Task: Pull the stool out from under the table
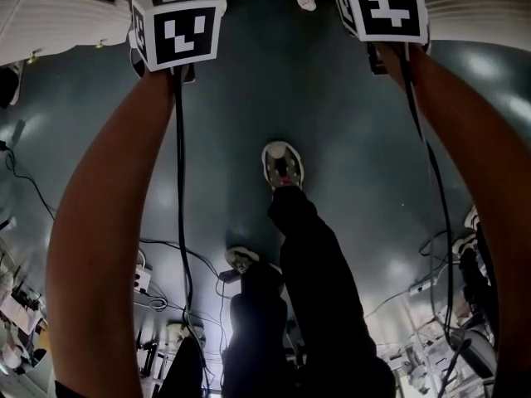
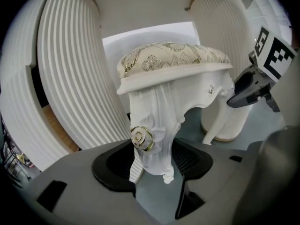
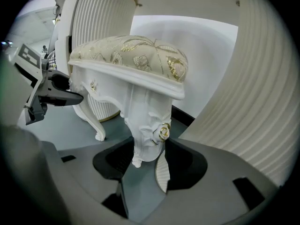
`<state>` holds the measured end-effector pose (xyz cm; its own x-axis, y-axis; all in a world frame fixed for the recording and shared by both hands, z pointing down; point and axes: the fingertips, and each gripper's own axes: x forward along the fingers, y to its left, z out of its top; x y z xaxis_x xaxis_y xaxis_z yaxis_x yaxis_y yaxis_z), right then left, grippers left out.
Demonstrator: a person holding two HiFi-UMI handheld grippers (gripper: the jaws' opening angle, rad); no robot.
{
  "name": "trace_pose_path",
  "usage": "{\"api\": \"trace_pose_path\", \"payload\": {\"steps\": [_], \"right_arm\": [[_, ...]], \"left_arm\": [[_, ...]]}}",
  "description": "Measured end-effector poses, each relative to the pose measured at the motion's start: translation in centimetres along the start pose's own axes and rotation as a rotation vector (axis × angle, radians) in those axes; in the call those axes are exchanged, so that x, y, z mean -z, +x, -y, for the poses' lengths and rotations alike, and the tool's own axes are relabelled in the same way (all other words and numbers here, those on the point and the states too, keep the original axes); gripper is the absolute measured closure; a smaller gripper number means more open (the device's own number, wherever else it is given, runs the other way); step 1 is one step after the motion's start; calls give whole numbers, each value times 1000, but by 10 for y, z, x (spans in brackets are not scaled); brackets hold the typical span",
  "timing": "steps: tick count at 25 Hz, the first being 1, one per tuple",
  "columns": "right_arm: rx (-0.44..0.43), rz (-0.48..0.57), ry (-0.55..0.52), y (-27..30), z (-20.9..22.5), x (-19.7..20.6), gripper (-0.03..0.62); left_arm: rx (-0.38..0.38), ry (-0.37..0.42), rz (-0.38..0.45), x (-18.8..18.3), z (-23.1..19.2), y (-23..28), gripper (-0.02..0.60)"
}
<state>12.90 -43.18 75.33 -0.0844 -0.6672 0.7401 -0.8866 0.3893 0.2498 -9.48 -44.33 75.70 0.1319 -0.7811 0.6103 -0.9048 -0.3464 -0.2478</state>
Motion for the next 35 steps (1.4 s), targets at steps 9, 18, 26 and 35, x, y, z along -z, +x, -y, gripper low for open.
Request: {"api": "trace_pose_path", "payload": {"steps": [9, 18, 26, 35], "right_arm": [[-69, -8, 37, -50, -35, 40, 390], [-42, 5, 14, -109, -67, 83, 391], [-78, -22, 36, -151, -115, 125, 393], [-89, -64, 41, -189, -147, 173, 393]], "left_arm": [[24, 17, -48, 32, 22, -53, 327], [50, 12, -47, 76, 37, -126, 330], [92, -2, -122, 125, 50, -182, 332], [103, -38, -186, 174, 72, -234, 334]]}}
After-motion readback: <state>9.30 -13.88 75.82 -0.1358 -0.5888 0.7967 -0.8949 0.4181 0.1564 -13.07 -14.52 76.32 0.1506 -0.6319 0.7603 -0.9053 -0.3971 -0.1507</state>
